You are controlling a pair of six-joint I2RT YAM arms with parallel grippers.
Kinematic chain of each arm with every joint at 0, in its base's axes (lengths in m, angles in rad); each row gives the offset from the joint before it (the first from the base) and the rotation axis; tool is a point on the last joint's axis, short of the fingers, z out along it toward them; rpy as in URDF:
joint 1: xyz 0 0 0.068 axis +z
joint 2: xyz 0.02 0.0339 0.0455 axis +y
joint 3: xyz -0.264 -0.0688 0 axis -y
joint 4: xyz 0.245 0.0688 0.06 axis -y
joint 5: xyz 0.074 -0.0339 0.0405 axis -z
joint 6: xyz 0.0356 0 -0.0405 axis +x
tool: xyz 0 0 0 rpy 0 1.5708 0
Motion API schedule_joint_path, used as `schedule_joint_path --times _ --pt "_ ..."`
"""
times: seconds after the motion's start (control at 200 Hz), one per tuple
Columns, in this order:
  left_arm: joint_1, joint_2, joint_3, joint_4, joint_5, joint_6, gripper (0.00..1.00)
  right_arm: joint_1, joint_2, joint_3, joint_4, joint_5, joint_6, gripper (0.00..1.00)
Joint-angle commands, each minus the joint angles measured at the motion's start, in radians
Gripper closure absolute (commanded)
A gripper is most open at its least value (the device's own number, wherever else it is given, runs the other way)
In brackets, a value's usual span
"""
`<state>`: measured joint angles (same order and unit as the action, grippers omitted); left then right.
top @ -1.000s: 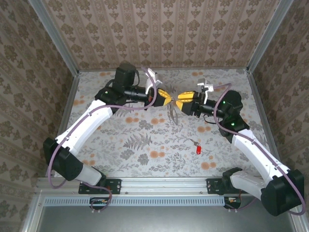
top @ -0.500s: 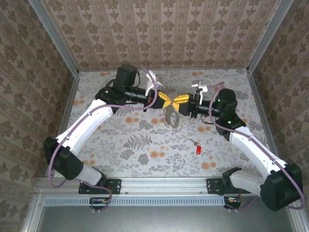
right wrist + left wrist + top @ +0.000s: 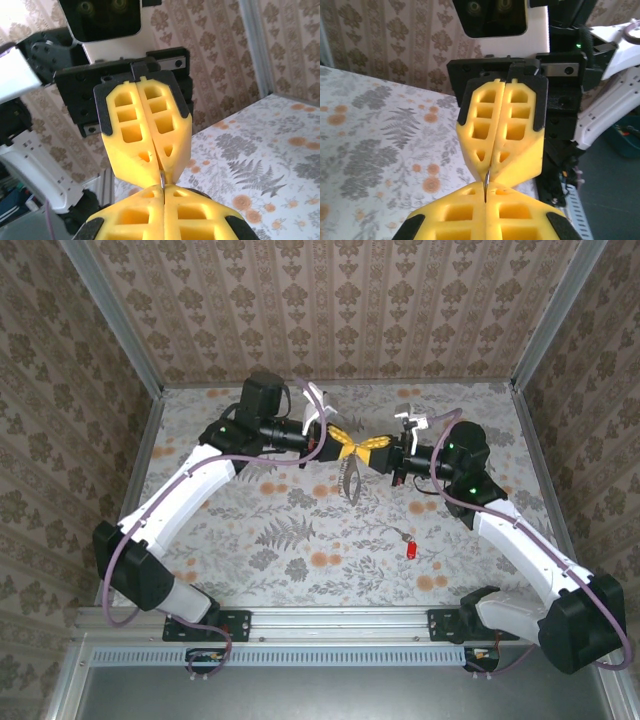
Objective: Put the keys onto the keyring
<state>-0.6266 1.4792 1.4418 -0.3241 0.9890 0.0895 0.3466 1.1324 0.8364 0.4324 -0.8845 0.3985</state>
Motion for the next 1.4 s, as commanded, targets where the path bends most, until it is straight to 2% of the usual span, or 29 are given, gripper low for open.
schedule_joint_path --times 0.0,0.035,0.1,0.235,0.36,0.56,0.755,1.17,1.395 --pt "0.033 -0.09 -0.108 0.292 -0.142 -0.207 0.82 -0.003 -0.002 -0.02 0.113 0.067 0.041 1.0" --pt "0.048 -0.118 -0.155 0.385 -0.187 -0.276 0.73 -0.002 -0.003 -0.033 0.149 0.086 0.058 1.0" --pt "0.074 -0.159 -0.221 0.523 -0.242 -0.374 0.62 -0.003 -0.005 -0.068 0.25 0.144 0.105 1.0" --pt "0.085 -0.196 -0.285 0.633 -0.299 -0.481 0.56 -0.001 0.016 -0.125 0.454 0.216 0.209 1.0" --pt "0.084 -0.189 -0.316 0.706 -0.281 -0.549 0.56 0.003 0.03 -0.138 0.544 0.247 0.259 1.0" --pt "0.065 -0.148 -0.355 0.829 -0.234 -0.626 0.56 0.021 0.052 -0.119 0.58 0.255 0.292 1.0" --pt "0.022 -0.111 -0.339 0.844 -0.183 -0.613 0.56 0.032 0.08 -0.101 0.596 0.247 0.306 1.0" --pt "-0.015 -0.068 -0.318 0.848 -0.153 -0.606 0.57 0.035 0.087 -0.092 0.583 0.244 0.303 1.0" --pt "-0.028 -0.051 -0.303 0.843 -0.136 -0.598 0.62 0.035 0.083 -0.094 0.57 0.246 0.292 1.0"
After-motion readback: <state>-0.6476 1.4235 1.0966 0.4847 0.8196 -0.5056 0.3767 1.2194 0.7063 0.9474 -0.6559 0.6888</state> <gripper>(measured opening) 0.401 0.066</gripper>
